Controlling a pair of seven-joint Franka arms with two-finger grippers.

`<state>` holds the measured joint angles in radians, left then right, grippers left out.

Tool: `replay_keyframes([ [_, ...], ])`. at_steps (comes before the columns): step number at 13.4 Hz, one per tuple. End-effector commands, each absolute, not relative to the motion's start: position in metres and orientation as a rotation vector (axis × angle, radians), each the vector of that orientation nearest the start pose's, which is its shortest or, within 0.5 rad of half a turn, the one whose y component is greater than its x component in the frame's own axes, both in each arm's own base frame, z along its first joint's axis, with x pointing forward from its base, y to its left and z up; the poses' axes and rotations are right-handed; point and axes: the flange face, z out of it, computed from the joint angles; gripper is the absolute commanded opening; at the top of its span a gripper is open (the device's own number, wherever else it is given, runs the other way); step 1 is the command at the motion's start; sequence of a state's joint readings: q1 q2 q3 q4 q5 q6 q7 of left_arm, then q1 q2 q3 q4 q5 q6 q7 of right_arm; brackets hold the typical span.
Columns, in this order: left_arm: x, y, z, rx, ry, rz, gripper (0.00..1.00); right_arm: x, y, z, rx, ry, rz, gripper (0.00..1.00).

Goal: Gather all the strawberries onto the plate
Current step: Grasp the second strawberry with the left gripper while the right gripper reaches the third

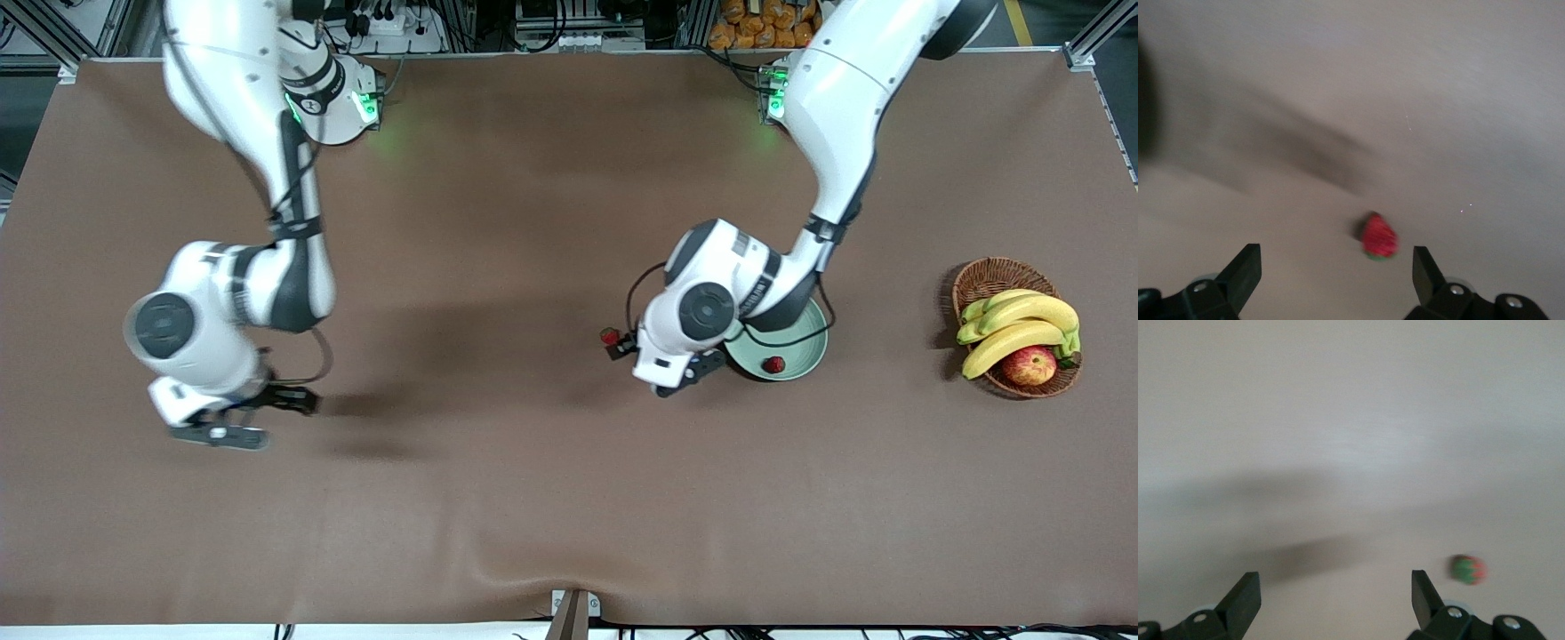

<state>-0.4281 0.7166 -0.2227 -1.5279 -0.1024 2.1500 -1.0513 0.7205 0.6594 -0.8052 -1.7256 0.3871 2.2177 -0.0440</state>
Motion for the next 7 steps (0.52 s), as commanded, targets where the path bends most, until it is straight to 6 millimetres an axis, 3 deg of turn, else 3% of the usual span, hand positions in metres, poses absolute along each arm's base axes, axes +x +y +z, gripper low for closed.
replay_keyframes([
  [1,0.564,-0.432,0.215,-3.123,-0.877,0.324,1.00,0.659,-0.062,0.288,-3.287,0.271,-0.085,1.00],
  [4,0.555,-0.441,0.202,-3.079,-0.947,0.328,1.00,0.646,-0.109,0.259,-3.316,0.222,-0.194,1.00],
  [6,0.553,-0.440,0.194,-3.059,-0.975,0.342,1.00,0.634,-0.133,0.230,-3.264,0.217,-0.137,1.00],
  [7,0.552,-0.440,0.188,-3.049,-0.982,0.352,0.92,0.632,-0.135,0.222,-3.225,0.237,-0.117,1.00],
])
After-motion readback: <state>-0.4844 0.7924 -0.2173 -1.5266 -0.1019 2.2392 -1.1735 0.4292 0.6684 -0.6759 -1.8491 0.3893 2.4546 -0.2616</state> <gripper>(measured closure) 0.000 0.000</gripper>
